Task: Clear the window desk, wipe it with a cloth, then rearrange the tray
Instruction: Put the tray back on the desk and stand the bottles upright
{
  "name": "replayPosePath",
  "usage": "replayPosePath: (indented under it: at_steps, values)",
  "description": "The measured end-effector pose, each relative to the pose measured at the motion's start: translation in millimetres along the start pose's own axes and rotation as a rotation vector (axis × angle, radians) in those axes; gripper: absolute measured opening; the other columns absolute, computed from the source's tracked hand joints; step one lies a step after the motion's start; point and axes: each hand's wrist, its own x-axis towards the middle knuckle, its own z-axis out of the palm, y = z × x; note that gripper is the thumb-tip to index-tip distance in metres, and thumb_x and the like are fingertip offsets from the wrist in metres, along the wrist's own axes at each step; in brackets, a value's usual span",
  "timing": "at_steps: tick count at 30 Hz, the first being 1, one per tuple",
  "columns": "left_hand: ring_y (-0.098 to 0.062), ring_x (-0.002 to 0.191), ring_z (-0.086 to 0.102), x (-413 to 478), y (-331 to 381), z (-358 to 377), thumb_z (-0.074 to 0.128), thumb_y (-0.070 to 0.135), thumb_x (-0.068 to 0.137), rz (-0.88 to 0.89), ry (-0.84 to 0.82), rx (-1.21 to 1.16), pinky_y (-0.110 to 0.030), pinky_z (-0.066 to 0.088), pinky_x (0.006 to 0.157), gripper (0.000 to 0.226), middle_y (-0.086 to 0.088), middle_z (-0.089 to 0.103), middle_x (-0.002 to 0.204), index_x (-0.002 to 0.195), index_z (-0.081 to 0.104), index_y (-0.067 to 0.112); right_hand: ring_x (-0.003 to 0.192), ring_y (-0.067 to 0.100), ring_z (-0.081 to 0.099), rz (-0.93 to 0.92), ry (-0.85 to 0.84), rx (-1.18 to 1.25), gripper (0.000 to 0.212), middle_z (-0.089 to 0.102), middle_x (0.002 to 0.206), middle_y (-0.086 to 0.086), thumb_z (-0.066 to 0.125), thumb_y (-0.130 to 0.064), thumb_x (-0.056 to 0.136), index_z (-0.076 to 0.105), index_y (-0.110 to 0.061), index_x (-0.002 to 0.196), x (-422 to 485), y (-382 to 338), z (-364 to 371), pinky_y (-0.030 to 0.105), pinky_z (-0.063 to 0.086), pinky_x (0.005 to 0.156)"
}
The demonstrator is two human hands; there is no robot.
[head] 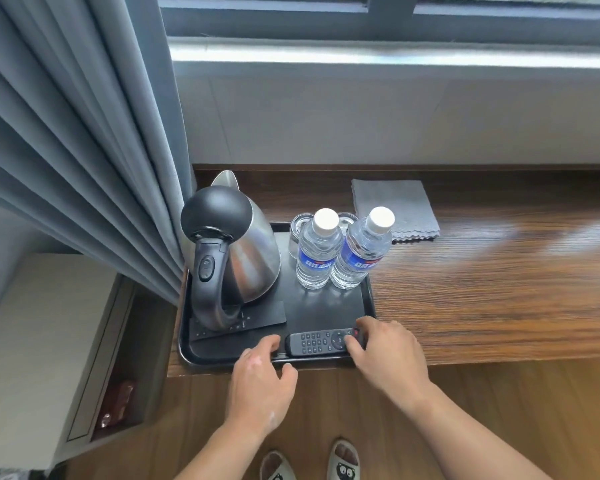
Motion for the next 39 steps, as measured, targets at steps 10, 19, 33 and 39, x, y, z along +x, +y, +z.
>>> replayPosePath:
  at_steps: [10, 19, 33, 39]
  values:
    - [-0.034, 0.099, 0.060, 20, -68, -77, 0.071, 0.007, 0.085, -0.264, 0.349, -0.003, -0.045, 0.046, 0.093, 0.045, -0.010, 0.064, 0.099, 0.128, 0.061, 0.016, 0.114, 0.030, 0.055, -0.375, -0.088, 0.099, 0.039, 0.070, 0.119, 0.002, 0.064, -0.039, 0.093, 0.063, -0.025, 0.129, 28, -89, 5, 0.041, 0.045, 0.097]
    - [-0.032, 0.105, 0.059, 21, -63, -68, 0.071, 0.011, 0.086, -0.240, 0.310, -0.042, -0.044, 0.046, 0.095, 0.049, -0.011, 0.065, 0.107, 0.132, 0.057, 0.018, 0.123, 0.030, 0.047, -0.365, -0.166, -0.081, 0.045, 0.048, 0.130, 0.004, 0.058, -0.047, 0.097, 0.055, -0.026, 0.136, 46, -112, 27, 0.045, 0.044, 0.102]
    - [-0.027, 0.099, 0.065, 24, -30, -34, 0.062, 0.002, 0.088, -0.201, 0.164, -0.186, -0.034, 0.041, 0.091, 0.025, 0.004, 0.073, 0.103, 0.103, 0.064, 0.023, 0.111, 0.030, 0.057, -0.253, -0.013, -0.135, 0.035, 0.065, 0.115, 0.002, 0.050, -0.042, 0.098, 0.054, -0.021, 0.125, 35, -64, 15, 0.045, 0.040, 0.087]
    - [0.011, 0.089, 0.061, 25, -15, -11, 0.059, -0.006, 0.088, -0.153, 0.104, -0.271, -0.027, 0.038, 0.095, 0.042, 0.039, 0.064, 0.075, 0.127, 0.063, 0.012, 0.131, 0.022, 0.047, -0.194, -0.047, -0.036, 0.060, 0.060, 0.136, -0.005, 0.040, -0.049, 0.101, 0.037, -0.020, 0.154, 21, -13, 11, 0.045, 0.031, 0.111]
